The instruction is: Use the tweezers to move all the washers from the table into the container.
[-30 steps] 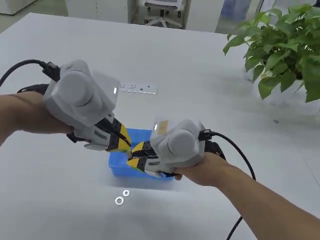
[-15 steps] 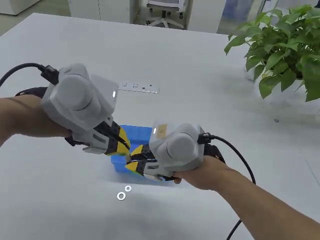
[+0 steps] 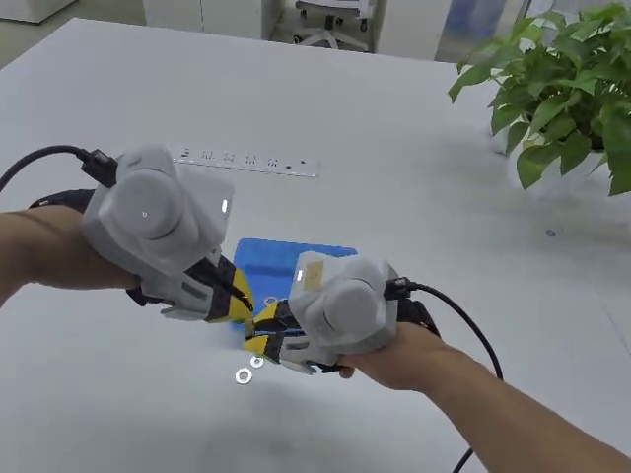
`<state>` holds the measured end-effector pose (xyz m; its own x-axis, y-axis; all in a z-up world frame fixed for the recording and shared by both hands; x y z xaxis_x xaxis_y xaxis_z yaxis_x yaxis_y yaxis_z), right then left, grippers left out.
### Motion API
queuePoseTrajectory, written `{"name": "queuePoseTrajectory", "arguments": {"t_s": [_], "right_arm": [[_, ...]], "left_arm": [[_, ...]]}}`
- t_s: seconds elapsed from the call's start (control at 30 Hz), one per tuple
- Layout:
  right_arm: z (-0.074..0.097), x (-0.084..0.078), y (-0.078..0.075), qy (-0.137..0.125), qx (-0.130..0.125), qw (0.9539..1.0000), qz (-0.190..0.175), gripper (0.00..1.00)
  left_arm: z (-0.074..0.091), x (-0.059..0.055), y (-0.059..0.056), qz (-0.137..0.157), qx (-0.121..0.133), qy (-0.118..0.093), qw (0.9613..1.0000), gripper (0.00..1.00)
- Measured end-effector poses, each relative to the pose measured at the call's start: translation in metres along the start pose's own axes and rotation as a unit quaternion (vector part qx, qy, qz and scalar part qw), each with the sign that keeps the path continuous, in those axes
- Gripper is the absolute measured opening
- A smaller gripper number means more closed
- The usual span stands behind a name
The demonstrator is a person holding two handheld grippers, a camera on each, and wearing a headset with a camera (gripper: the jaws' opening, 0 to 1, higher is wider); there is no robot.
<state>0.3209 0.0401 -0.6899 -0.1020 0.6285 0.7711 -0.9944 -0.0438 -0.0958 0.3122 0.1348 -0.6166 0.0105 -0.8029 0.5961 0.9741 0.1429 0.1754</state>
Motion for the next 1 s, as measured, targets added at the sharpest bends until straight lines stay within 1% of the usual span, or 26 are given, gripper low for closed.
{"name": "queuePoseTrajectory", "arguments": {"t_s": [0.43,0.6,1.0], "right_arm": [[-0.009,-0.007,0.010,0.003,0.013,0.9999,-0.008,0.12],[-0.012,-0.009,0.013,0.004,0.017,0.9998,-0.008,0.12],[-0.018,-0.013,0.017,0.006,0.023,0.9997,-0.010,0.12]], "left_arm": [[-0.006,-0.011,-0.010,0.014,-0.006,0.003,0.9999,0.06],[-0.009,-0.014,-0.014,0.016,-0.010,0.008,0.9998,0.06],[-0.012,-0.021,-0.017,0.025,-0.014,0.009,0.9996,0.06]]}}
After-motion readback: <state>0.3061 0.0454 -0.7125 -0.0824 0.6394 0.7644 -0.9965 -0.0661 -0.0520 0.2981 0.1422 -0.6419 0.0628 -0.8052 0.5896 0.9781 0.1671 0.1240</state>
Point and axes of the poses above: the centre of the closed fingertips' face, and the gripper's own axes: z roughly backward along the fingers, y roughly to its left, x roughly out of its top, the point moved 9 cm from there along z, roughly backward along the fingers, and after that the axes turned 4 degrees about x, right-handed, at the moved point
